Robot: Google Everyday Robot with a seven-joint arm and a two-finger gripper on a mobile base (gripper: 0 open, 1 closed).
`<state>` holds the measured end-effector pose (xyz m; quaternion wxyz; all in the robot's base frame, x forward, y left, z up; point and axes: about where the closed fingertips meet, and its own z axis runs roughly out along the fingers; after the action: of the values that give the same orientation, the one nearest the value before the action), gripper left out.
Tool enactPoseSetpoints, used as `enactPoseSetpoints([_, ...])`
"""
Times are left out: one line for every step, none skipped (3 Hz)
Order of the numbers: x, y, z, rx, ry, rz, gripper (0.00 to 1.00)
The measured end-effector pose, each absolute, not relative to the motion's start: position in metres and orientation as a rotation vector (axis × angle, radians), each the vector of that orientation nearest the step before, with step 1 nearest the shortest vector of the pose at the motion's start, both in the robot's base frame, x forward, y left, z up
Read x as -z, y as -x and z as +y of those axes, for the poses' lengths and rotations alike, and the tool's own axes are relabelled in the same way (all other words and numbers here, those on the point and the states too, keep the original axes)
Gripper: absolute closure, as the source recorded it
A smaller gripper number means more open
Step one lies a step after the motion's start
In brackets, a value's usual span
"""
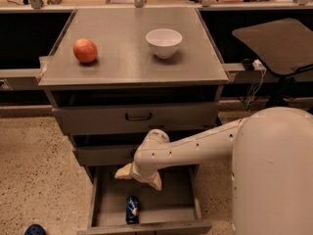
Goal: Pick pepsi can from bottom drawer and place on counter
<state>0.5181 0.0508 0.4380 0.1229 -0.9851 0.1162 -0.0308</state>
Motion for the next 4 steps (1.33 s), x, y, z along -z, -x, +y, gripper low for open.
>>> enactPoseSetpoints([-0.433, -0.52, 0.052, 0.091, 2.882, 0.332, 0.0])
enactPoseSetpoints([-0.398, -0.531, 0.058, 0.1, 2.935, 0.289, 0.0])
enactPoseSetpoints([-0.357, -0.534, 0.066, 0.055, 2.951, 0.246, 0.0])
enactPoseSetpoints([-0.353, -0.534, 0.067, 0.043, 2.954, 0.241, 0.0])
